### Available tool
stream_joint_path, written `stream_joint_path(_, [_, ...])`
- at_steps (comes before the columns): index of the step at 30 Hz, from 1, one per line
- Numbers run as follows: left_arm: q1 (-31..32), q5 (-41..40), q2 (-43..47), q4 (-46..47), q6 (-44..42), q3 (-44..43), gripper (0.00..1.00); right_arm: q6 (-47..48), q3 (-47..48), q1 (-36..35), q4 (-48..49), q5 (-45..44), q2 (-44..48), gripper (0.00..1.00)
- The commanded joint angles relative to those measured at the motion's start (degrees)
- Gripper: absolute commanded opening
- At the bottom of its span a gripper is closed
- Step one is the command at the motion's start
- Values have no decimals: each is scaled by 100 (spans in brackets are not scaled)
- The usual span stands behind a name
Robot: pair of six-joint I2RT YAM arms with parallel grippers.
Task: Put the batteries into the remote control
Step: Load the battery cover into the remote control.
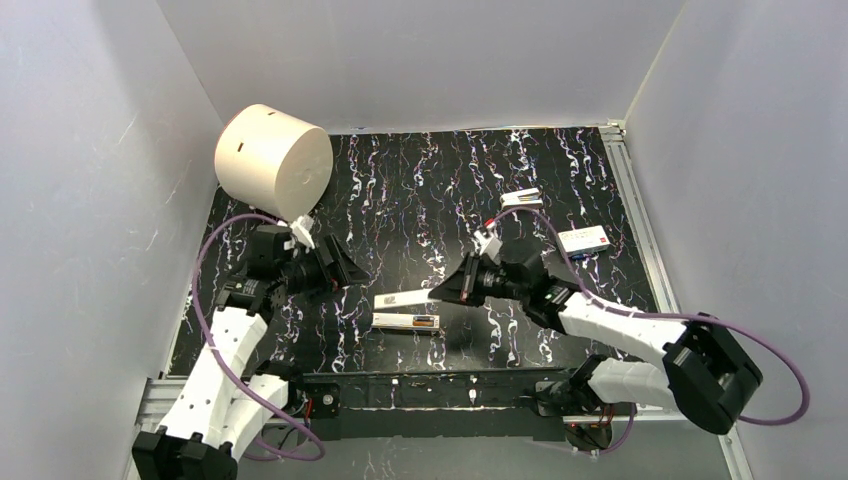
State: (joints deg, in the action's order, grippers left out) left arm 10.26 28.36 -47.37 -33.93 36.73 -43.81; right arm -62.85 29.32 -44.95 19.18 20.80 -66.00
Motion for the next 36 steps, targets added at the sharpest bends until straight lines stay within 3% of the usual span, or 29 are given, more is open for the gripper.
stream_joint_path(1, [7,-365,83,-96,421,591,83,58,-51,-527,112,-553,-283,1])
stream_joint_path(4, [11,-386,52,-44,483,851,82,-190,-280,-729,634,-885,-441,1])
stream_joint_path(9, [11,-267,-211,125,483,1137,70,-102,-303,-790,426,-1216,-668,1])
stream_joint_path(15, [28,92,-531,599,575,1439,57,-378,-550,-791,1023,-1182,-858,1])
stream_joint_path(22, [55,125,-812,848,596,1571,54,-687,-652,-797,1377,-1036,-1212,1])
stream_joint_path(36, [210,100,-1599,1614,712,1867,49,-797,-922,-804,531,-1555,-1177,1])
